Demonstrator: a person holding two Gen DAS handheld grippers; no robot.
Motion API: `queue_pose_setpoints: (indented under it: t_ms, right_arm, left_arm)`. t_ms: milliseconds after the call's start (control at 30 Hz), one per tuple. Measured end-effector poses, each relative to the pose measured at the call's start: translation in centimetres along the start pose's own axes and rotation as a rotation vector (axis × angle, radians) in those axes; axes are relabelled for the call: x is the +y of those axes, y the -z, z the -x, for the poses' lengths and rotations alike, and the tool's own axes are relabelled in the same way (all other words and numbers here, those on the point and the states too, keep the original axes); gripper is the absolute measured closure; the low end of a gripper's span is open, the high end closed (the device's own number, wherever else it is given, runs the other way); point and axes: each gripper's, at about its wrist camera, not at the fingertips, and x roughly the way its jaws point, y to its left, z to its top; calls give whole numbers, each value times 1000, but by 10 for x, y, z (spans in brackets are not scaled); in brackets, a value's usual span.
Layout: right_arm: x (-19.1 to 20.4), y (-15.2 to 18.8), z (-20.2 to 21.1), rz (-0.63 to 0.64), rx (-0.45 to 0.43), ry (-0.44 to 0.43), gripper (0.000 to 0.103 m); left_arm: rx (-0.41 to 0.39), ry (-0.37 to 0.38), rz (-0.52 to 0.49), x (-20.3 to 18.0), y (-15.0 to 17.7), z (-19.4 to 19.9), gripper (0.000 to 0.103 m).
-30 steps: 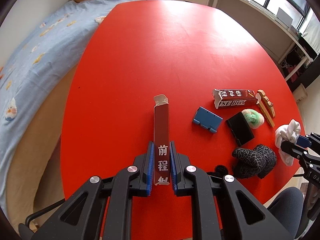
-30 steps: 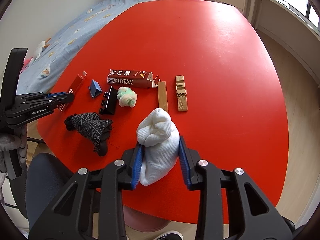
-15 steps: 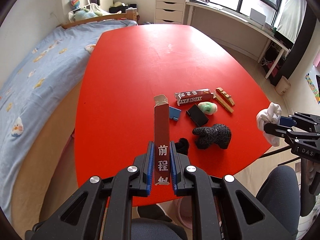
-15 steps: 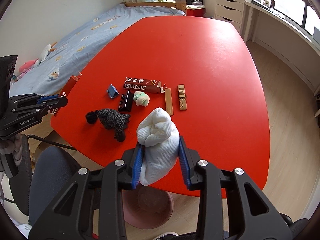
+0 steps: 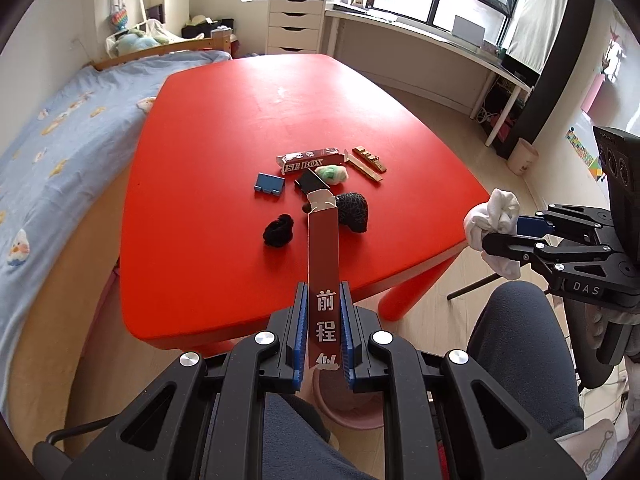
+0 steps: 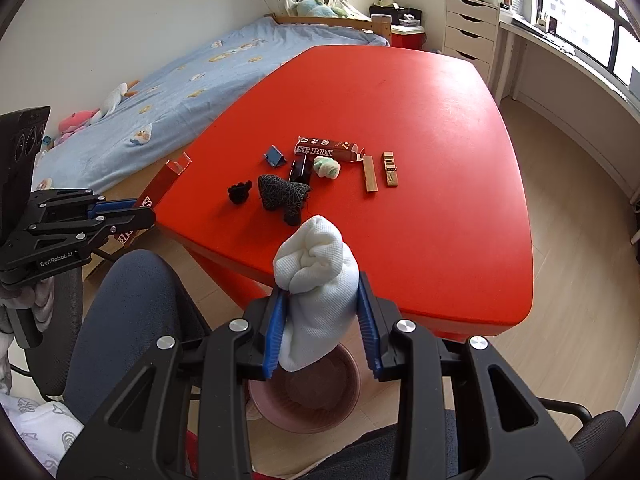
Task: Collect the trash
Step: 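Carry the red box and white sock with both tools over the pink wastebasket, then open both tools to drop the red box and sock into the wastebasket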
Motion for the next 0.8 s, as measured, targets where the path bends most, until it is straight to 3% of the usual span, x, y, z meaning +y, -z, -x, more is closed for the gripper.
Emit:
queue_pose_setpoints:
  t_ms: [467,800]
  right_arm:
    - [18,56,-9,8,103,-46,69]
    - [25,68,-12,6,119,-73,67]
  left_arm:
    - [114,85,-76,-40,46,-16,88]
    - [147,115,-83,-50,64,-16,88]
